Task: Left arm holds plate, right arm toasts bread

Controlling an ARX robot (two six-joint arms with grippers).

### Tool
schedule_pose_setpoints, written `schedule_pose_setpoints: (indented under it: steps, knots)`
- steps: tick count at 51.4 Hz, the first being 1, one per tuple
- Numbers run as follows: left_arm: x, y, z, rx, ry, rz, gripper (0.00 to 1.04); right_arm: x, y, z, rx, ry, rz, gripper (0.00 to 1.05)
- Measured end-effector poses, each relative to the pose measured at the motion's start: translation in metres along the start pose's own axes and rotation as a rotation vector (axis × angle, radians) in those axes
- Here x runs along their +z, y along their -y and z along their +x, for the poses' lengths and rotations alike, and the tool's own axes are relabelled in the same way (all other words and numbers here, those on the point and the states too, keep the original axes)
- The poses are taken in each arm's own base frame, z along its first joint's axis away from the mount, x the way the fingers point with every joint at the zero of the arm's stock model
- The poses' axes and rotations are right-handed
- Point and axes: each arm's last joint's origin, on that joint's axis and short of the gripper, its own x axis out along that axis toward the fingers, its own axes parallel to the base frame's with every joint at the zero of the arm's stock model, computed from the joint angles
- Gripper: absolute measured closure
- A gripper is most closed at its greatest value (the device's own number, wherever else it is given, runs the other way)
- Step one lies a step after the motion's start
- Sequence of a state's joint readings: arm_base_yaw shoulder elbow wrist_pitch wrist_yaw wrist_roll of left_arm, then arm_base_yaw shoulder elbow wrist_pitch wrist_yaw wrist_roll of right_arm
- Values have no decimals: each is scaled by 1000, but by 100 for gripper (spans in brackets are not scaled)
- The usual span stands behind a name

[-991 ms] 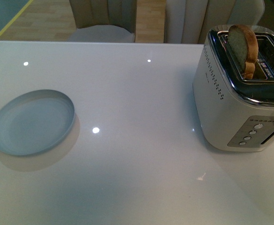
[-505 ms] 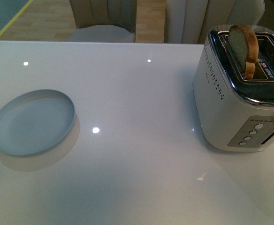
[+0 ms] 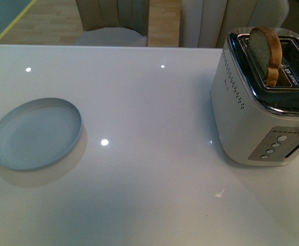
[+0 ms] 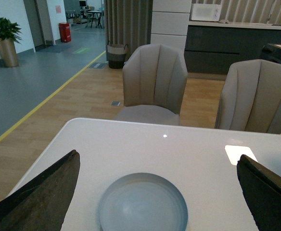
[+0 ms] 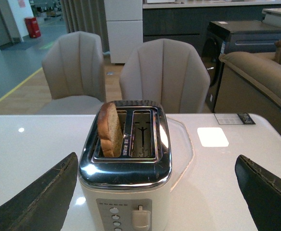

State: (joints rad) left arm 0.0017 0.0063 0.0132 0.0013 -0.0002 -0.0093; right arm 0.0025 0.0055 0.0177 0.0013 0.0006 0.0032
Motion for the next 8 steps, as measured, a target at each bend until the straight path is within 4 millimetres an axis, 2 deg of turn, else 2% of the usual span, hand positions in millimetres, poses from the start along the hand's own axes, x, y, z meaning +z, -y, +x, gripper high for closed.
schedule_pose_setpoints:
  steps: [8]
  knots:
    - [0, 0, 0, 0, 0, 0, 7, 0, 0, 0, 0, 0, 0, 9]
